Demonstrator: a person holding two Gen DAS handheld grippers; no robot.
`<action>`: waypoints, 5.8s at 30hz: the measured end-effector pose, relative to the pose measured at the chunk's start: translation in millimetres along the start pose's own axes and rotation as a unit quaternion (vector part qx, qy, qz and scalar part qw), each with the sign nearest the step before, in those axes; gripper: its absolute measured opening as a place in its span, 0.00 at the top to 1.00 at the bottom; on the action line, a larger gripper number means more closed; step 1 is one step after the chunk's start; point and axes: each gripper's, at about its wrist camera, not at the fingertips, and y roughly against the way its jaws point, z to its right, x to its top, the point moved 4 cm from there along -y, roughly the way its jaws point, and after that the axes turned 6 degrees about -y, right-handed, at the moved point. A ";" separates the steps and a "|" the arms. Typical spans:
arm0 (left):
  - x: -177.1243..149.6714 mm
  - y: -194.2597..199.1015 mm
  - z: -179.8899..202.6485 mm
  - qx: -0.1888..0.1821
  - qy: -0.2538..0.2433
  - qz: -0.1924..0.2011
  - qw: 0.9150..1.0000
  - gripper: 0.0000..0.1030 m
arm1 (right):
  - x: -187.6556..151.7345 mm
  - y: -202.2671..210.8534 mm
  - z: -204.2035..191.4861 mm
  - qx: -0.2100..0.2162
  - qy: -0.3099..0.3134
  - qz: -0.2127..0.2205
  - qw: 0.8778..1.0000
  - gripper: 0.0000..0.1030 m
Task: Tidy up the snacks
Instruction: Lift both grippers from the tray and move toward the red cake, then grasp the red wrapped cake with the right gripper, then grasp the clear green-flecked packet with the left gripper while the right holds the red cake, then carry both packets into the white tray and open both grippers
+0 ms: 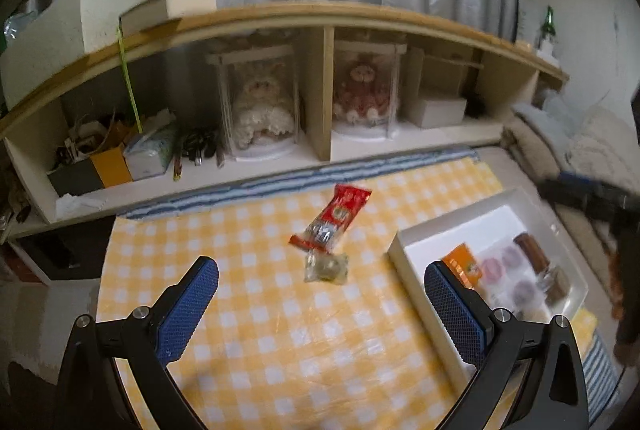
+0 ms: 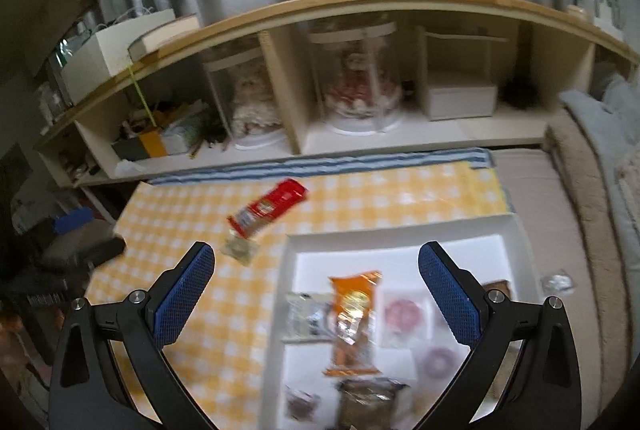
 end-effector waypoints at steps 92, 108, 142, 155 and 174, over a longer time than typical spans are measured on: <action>-122.9 -142.3 -98.5 -0.183 0.381 -0.148 0.894 0.44 | -170.0 -157.3 -133.3 0.028 0.206 -0.257 0.944 0.66; -105.7 -136.1 -34.3 -0.084 0.230 -0.173 0.954 0.61 | -206.2 -128.8 -133.6 0.058 0.146 -0.280 0.947 0.66; -46.7 -13.9 24.9 -0.069 0.136 -0.056 0.987 0.76 | -78.6 0.0 -19.7 0.009 0.046 -0.109 0.993 0.66; -25.4 -57.6 116.5 -0.140 0.080 -0.101 0.982 0.76 | -39.4 7.5 72.1 -0.068 -0.045 -0.085 0.993 0.66; -44.7 -137.7 154.1 -0.154 0.009 -0.159 0.975 0.76 | -30.0 -91.2 185.9 -0.140 -0.360 -0.102 0.917 0.66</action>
